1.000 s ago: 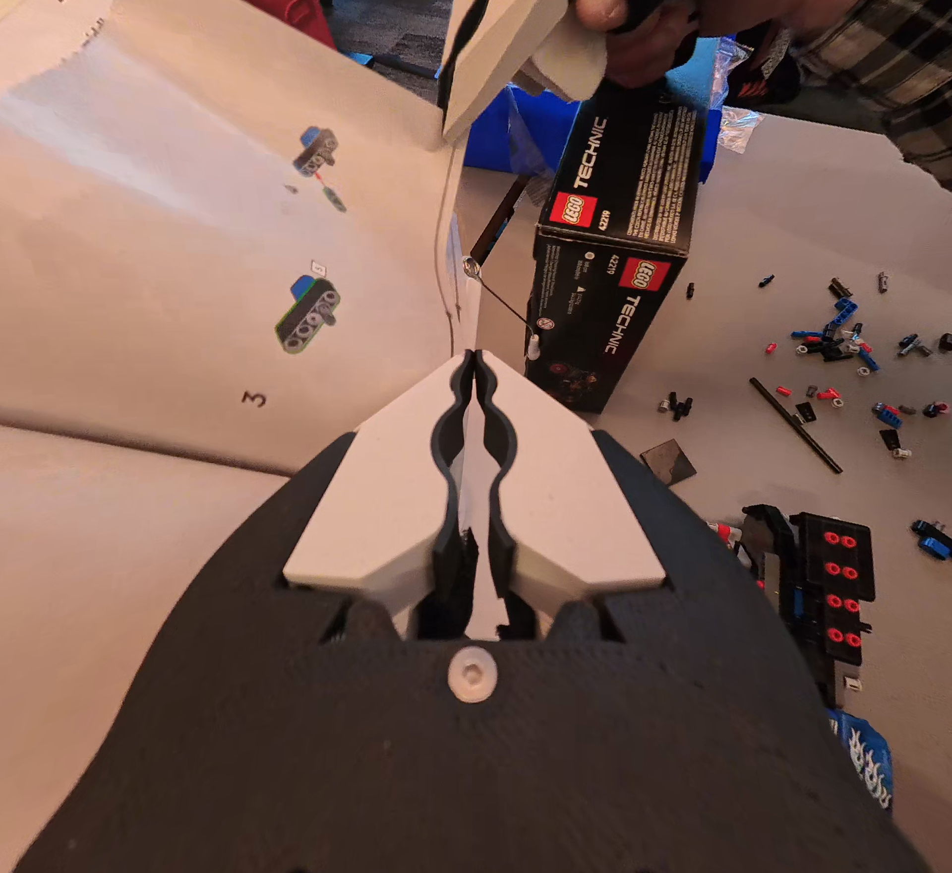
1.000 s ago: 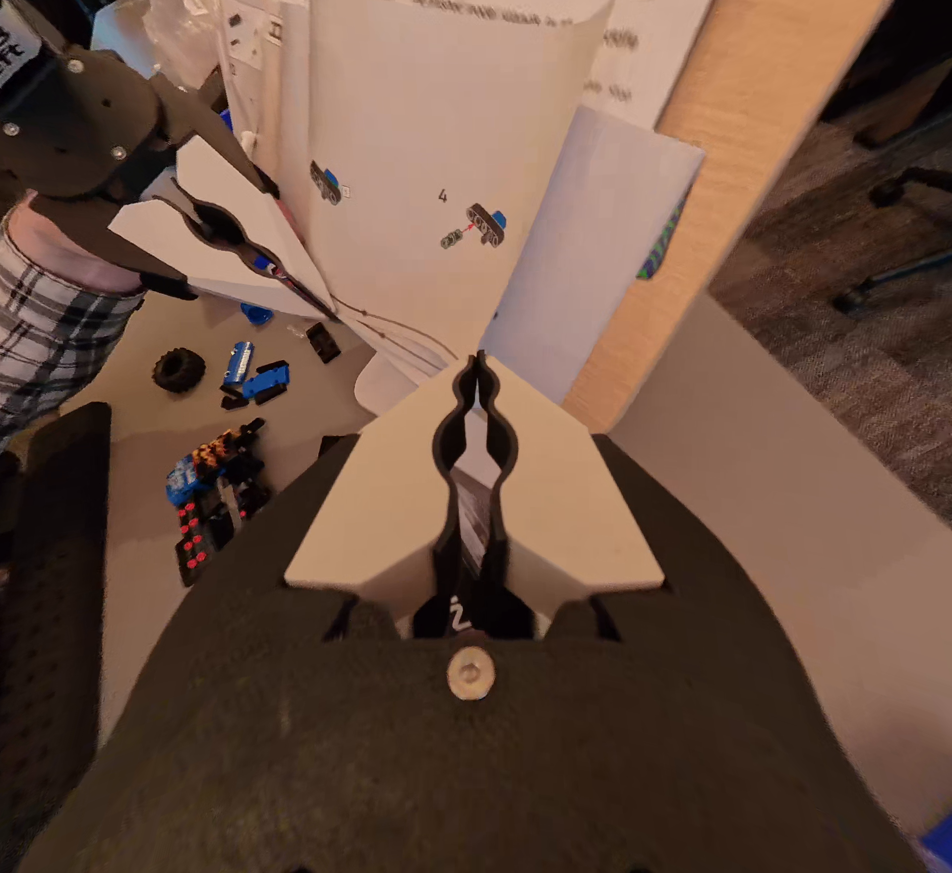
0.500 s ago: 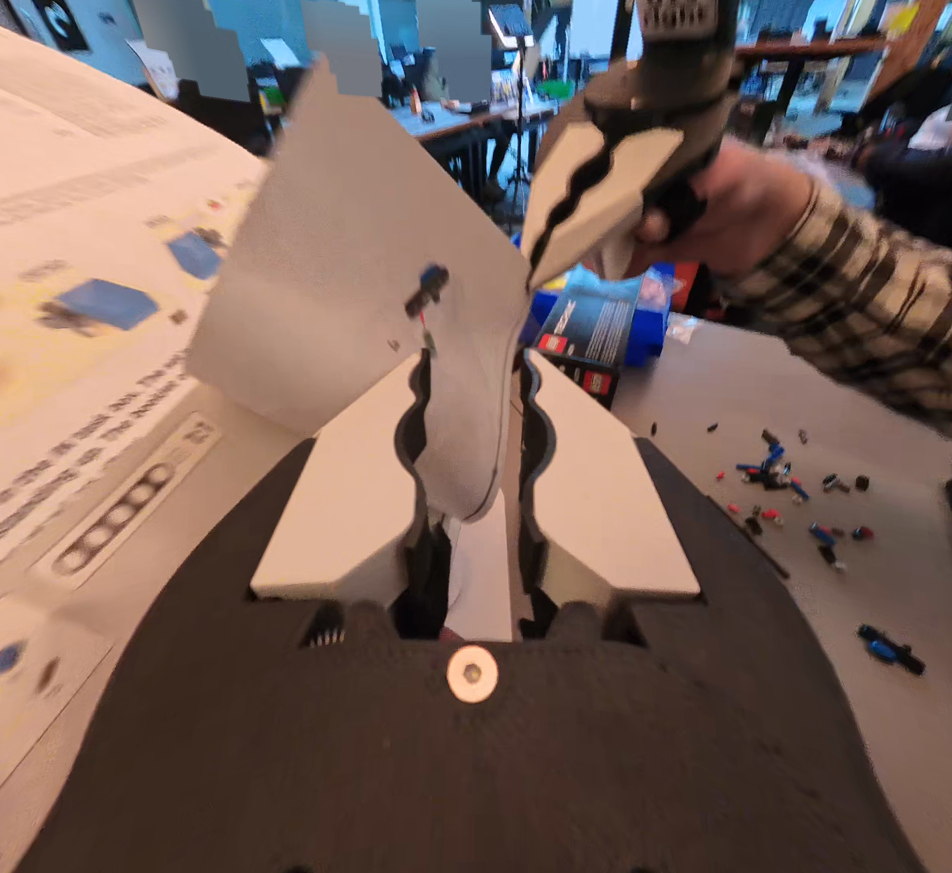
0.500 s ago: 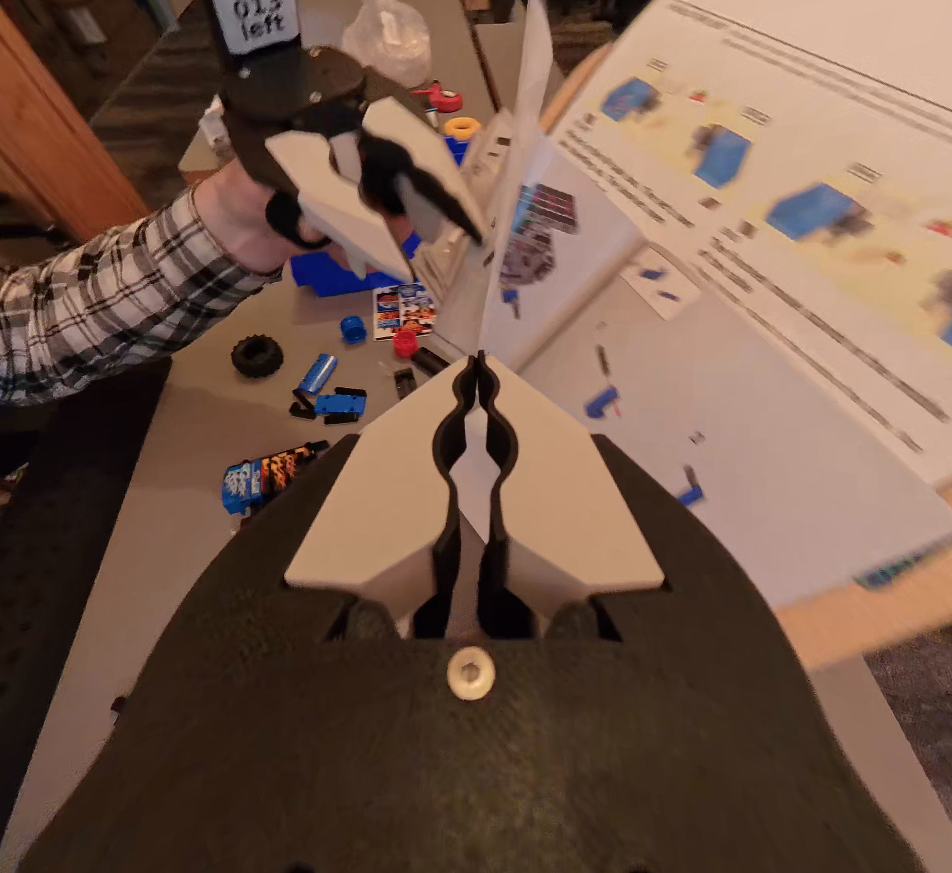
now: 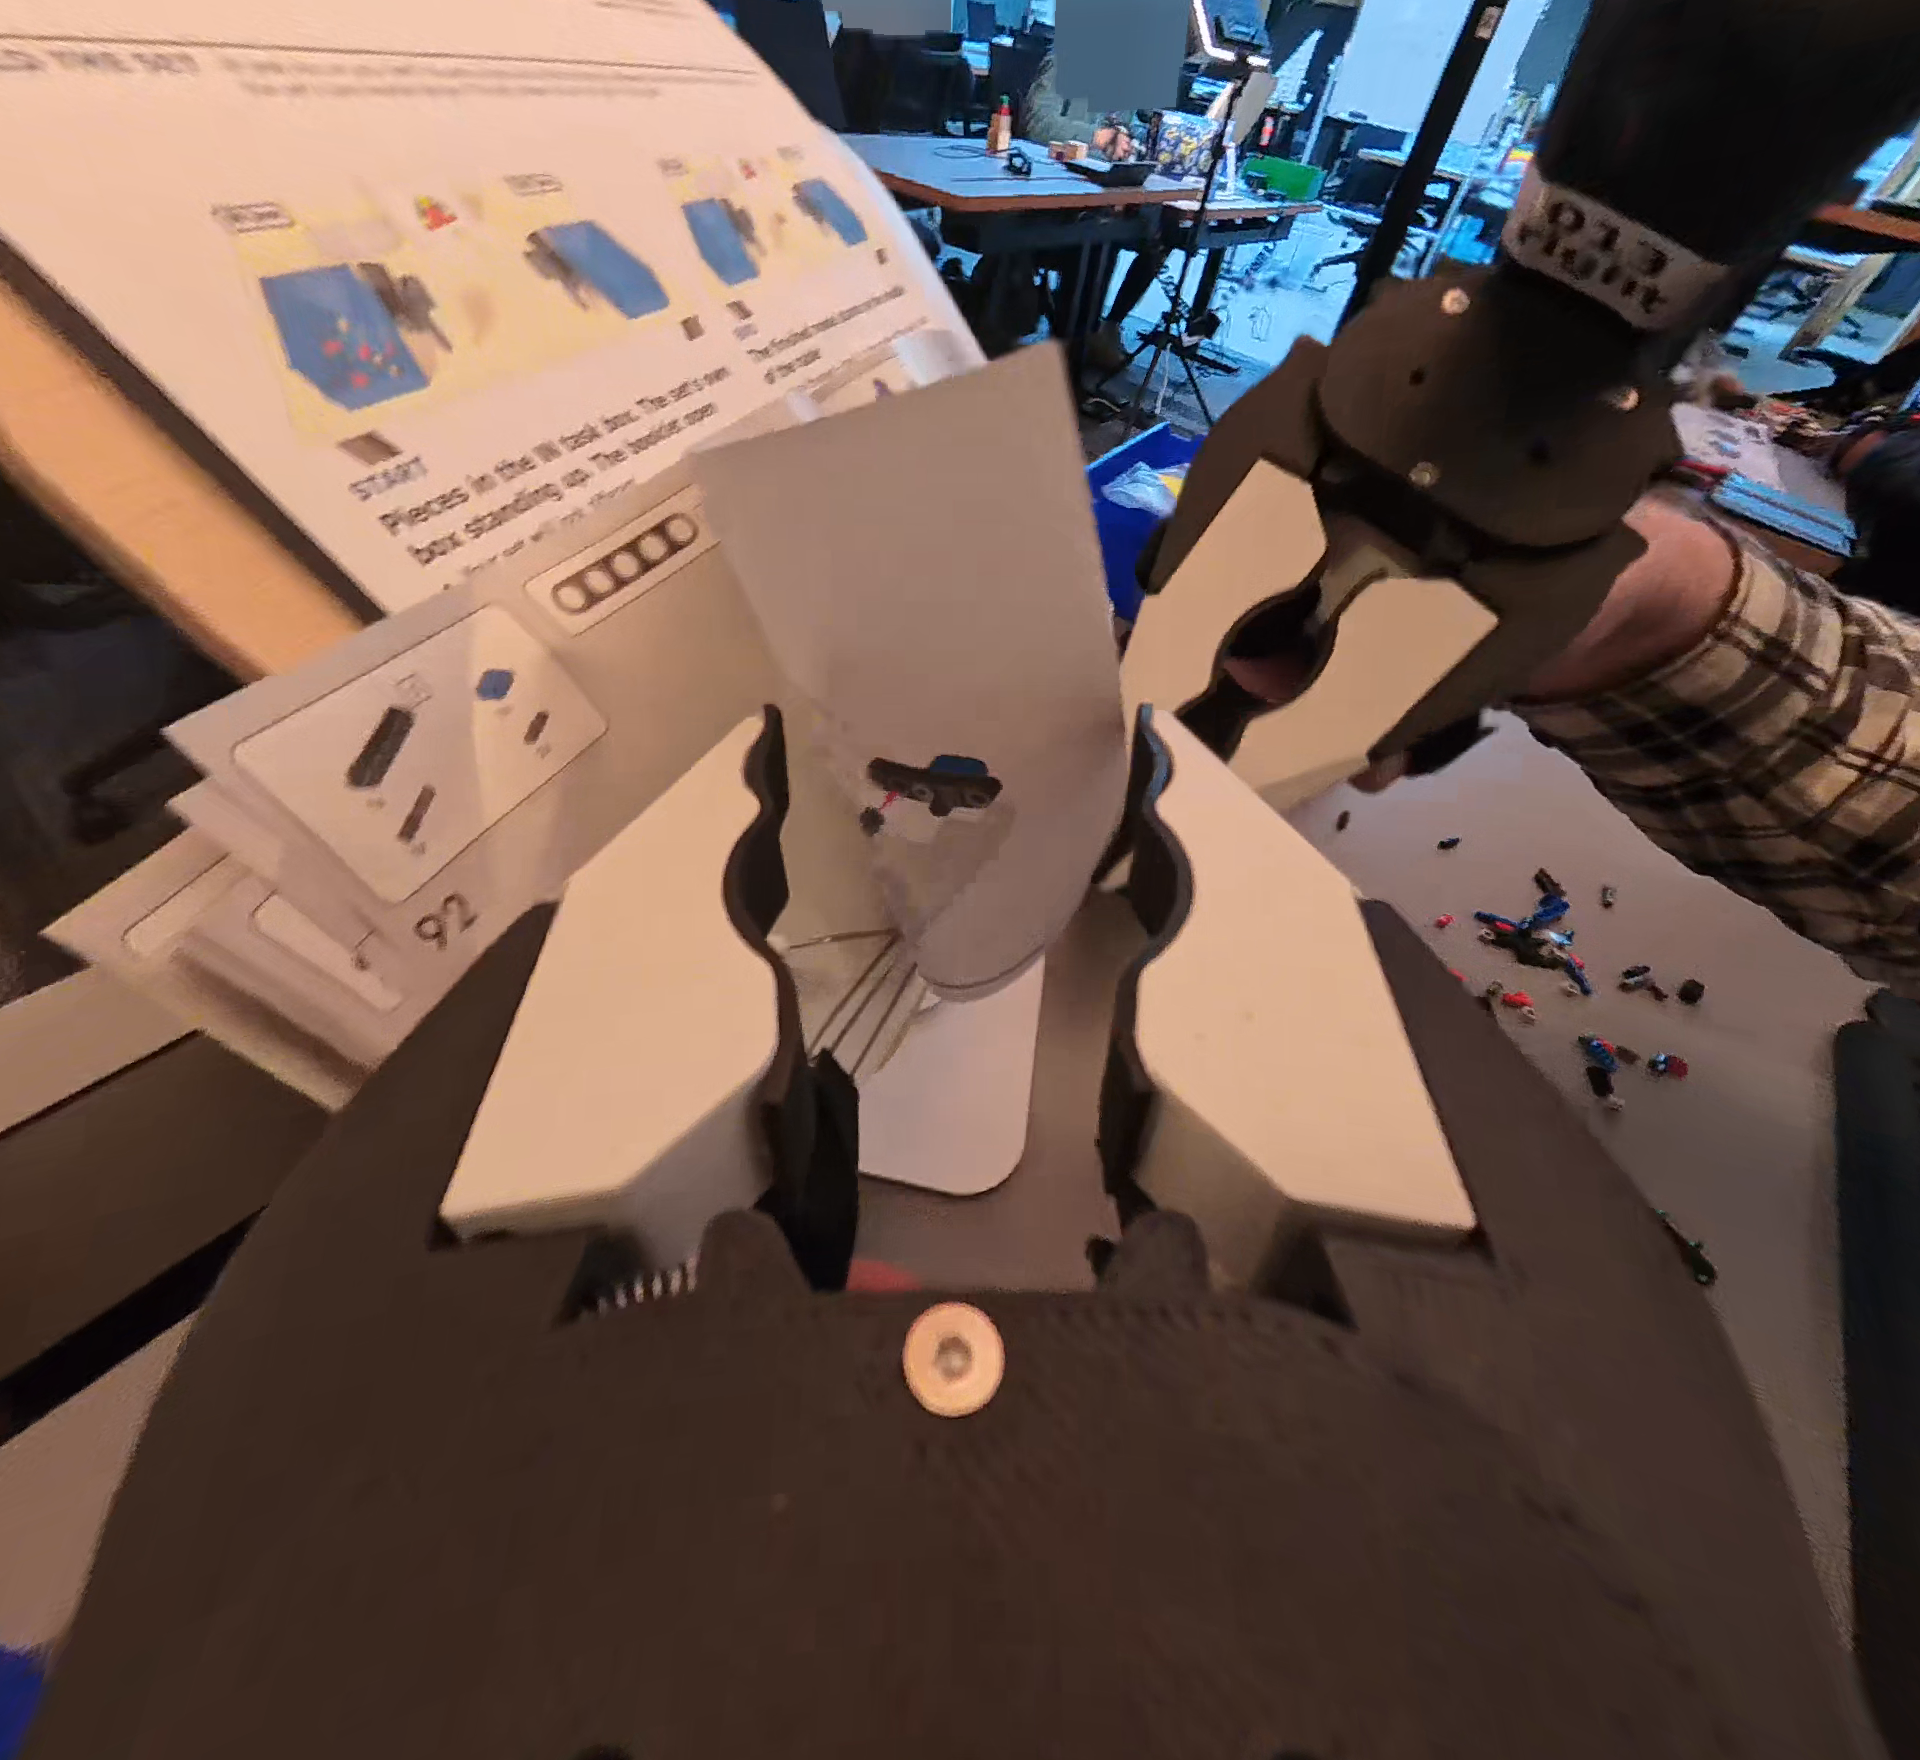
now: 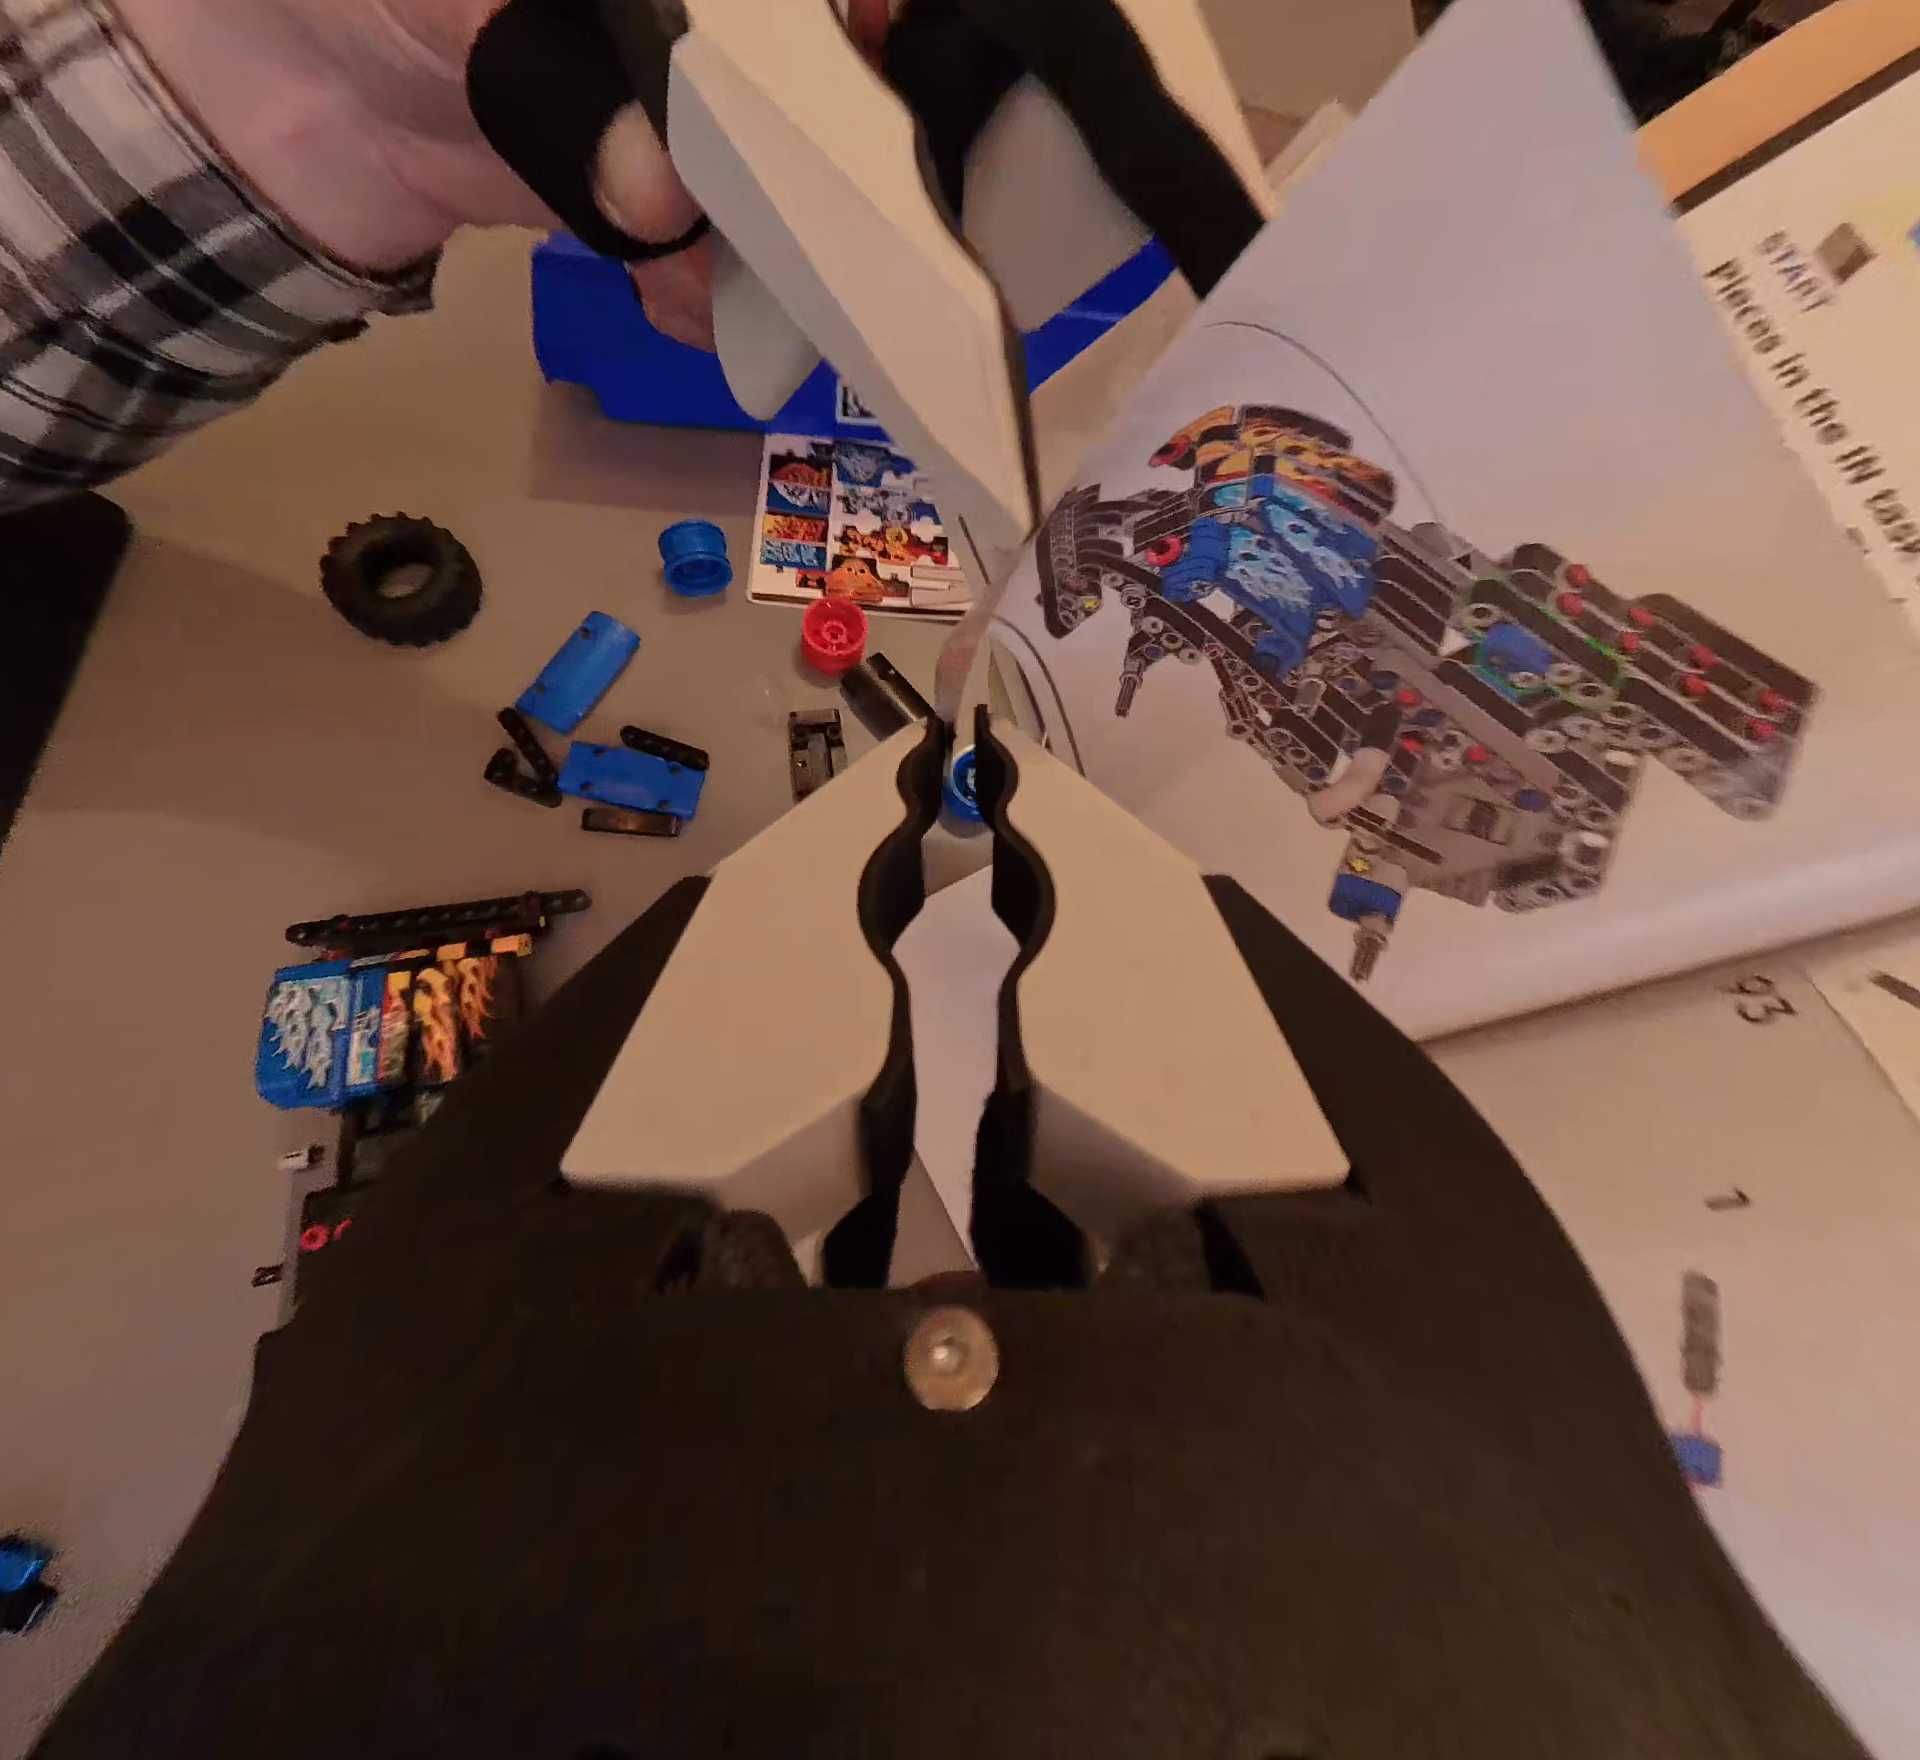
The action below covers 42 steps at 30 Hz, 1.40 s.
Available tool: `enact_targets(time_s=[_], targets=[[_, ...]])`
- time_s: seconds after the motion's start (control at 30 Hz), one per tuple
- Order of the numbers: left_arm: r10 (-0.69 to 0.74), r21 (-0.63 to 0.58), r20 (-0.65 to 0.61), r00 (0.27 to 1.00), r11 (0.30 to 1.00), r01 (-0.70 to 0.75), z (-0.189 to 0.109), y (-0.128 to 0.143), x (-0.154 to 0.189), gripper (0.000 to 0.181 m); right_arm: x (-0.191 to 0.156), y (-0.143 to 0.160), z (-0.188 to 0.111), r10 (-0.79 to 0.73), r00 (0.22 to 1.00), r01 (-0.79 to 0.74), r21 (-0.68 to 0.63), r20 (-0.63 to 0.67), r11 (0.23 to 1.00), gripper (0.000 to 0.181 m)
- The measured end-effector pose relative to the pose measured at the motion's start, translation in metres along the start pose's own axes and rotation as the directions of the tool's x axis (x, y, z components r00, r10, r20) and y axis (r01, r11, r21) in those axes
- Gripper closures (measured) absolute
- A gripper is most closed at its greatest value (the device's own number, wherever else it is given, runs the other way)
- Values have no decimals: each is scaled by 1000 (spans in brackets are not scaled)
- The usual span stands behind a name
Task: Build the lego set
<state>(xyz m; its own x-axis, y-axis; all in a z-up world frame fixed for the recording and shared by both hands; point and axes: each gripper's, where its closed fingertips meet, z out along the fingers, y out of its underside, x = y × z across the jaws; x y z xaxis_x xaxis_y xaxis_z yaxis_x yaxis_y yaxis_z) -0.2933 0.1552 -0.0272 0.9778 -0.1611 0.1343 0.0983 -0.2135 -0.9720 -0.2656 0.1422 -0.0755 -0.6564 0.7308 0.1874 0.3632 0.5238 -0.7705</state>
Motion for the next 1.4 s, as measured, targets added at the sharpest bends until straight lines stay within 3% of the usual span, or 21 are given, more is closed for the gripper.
enact_targets(time_s=[0.1, 0.17, 0.27, 0.37, 0.57, 0.63, 0.67, 0.73, 0.8, 1.0, 1.2, 1.4], targets=[[-9, 13, 27, 1000, 1000, 9, -9, 1, -12, 137, 2, 10, 21, -27, 999, 25, -59, -30, 998, 162], [-6, -3, 42, 999, 1000, 7, -14, 5, -19, 129, 5, 16, 33, -61, 996, 54, -98, -62, 994, 157], [-11, -44, 14, 1000, 999, 12, -18, 14, -18, 107, 11, 7, 39, -114, 985, 105, -76, -129, 992, 163], [10, -70, 16, 1000, 998, -9, -21, 20, -18, 101, 16, 7, 42, -158, 972, 139, -112, -176, 984, 149], [81, -88, 29, 996, 993, -78, -23, 12, -7, 94, 16, 10, 53, -298, 923, 254, -194, -244, 947, 152], [137, -146, 123, 983, 982, -119, -20, 18, -21, 105, 18, 10, 54, -331, 906, 276, -222, -265, 935, 158], [153, -173, 178, 972, 977, -122, -20, 21, -33, 118, 19, 9, 55, -332, 904, 275, -228, -270, 934, 161], [131, -169, 206, 970, 981, -97, -19, 22, -45, 162, 21, 8, 55, -310, 908, 252, -223, -282, 942, 165], [101, -158, 201, 974, 985, -70, -18, 24, -51, 181, 21, 8, 56, -301, 911, 244, -219, -283, 945, 176], [144, -134, 244, 959, 984, -114, -20, 32, -68, 181, 16, 9, 57, -361, 894, 316, -197, -264, 928, 181], [53, -69, 183, 982, 997, -41, -23, 44, -70, 181, 19, 2, 51, -238, 932, 233, -51, -273, 971, 181], [-17, -23, 152, 988, 1000, 20, -30, 49, -70, 181, 36, 0, 42, 55, 962, -37, 73, -267, 997, 180]])
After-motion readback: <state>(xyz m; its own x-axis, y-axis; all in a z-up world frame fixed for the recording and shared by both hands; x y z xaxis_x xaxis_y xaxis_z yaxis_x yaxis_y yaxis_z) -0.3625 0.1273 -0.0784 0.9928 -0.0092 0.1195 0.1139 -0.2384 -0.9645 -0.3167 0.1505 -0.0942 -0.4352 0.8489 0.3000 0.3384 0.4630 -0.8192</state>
